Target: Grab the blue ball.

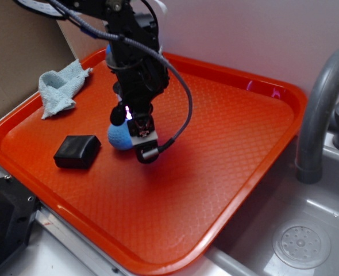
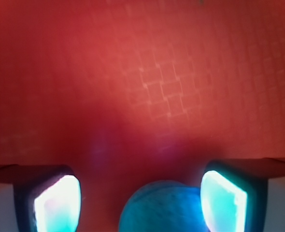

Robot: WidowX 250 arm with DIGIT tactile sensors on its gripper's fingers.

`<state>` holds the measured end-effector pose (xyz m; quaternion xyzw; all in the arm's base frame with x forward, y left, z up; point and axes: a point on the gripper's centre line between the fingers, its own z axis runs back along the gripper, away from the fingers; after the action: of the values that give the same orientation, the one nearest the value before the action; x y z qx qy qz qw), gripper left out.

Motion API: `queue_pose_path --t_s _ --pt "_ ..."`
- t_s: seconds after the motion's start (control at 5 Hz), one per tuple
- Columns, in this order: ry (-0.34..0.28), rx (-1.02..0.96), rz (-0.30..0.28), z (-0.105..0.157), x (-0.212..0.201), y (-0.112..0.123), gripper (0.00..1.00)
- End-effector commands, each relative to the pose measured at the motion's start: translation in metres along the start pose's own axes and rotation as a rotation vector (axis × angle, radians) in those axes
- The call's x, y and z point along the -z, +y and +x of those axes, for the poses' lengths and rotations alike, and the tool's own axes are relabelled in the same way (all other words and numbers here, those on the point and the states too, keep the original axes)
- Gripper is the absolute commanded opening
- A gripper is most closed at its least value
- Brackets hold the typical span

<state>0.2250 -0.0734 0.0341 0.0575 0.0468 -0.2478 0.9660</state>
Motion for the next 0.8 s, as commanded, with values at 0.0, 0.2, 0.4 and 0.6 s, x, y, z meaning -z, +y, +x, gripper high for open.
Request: queue_pose_path --t_s 0.0,0.2,0.4,0.6 --pt "0.045 -0.066 0.055 -0.032 0.009 0.005 1.00" --pt "0.017 -0.099 0.046 -0.044 -0.004 0.010 0.00" --pt "-0.035 -0.128 0.013 -0.061 -0.031 0.019 0.00" --pt "-0.096 -0.142 -0.025 -0.066 -0.067 0.022 0.00"
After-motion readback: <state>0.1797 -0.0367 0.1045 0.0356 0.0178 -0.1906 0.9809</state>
